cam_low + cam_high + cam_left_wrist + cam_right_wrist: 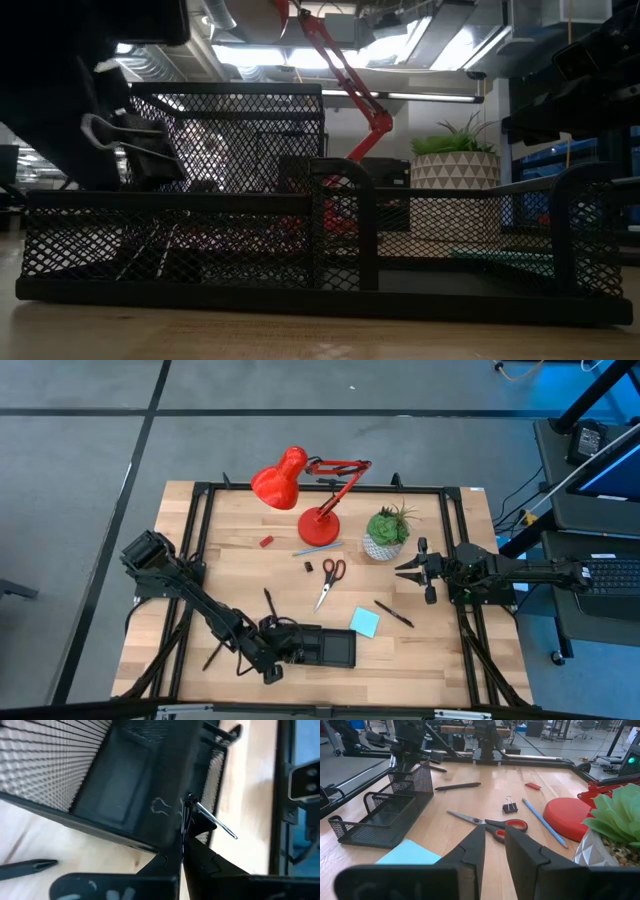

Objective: Pick and place office supplies into organizer
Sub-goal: Put the bottom black binder clip into the black desk organizer

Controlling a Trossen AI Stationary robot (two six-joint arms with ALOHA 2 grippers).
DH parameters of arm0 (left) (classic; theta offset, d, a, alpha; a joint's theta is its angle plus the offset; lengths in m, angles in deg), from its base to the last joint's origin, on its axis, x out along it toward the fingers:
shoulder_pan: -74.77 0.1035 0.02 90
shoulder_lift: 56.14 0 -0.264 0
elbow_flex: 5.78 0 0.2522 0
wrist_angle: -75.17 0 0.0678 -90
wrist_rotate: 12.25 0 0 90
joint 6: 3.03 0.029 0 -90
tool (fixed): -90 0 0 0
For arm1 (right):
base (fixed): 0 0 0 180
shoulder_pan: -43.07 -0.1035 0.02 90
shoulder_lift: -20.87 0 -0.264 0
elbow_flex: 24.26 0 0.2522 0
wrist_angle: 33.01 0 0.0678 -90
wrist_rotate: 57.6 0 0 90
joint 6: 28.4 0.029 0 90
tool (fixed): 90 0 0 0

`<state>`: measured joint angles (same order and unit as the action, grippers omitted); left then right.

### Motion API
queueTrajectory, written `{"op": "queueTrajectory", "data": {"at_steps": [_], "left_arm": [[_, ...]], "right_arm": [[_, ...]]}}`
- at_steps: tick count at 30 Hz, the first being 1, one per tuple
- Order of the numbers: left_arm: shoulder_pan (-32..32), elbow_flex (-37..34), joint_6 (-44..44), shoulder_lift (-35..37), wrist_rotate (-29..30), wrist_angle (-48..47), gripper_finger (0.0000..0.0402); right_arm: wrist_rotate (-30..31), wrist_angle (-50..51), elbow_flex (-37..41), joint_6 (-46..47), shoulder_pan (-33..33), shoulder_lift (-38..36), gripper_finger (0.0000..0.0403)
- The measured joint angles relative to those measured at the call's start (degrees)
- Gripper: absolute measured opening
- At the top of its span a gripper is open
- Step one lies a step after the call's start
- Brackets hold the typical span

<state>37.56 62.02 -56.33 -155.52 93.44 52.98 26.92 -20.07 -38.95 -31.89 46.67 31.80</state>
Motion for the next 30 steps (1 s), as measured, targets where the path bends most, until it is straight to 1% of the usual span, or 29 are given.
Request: {"op": "queueTrajectory", "data": {"at_steps": [7,30], "left_arm": [[0.96,0.0,-0.94,0.0,-0.28,-1.12,0.0003],[0.96,0.02,-0.98,0.04,-0.3,-1.59,0.0003]], "right_arm": [[-0.01,0.0,0.0,0.0,-0.01,0.0,0.0078],[-0.02,0.0,0.0,-0.02,0.0,0.01,0.0078]]}}
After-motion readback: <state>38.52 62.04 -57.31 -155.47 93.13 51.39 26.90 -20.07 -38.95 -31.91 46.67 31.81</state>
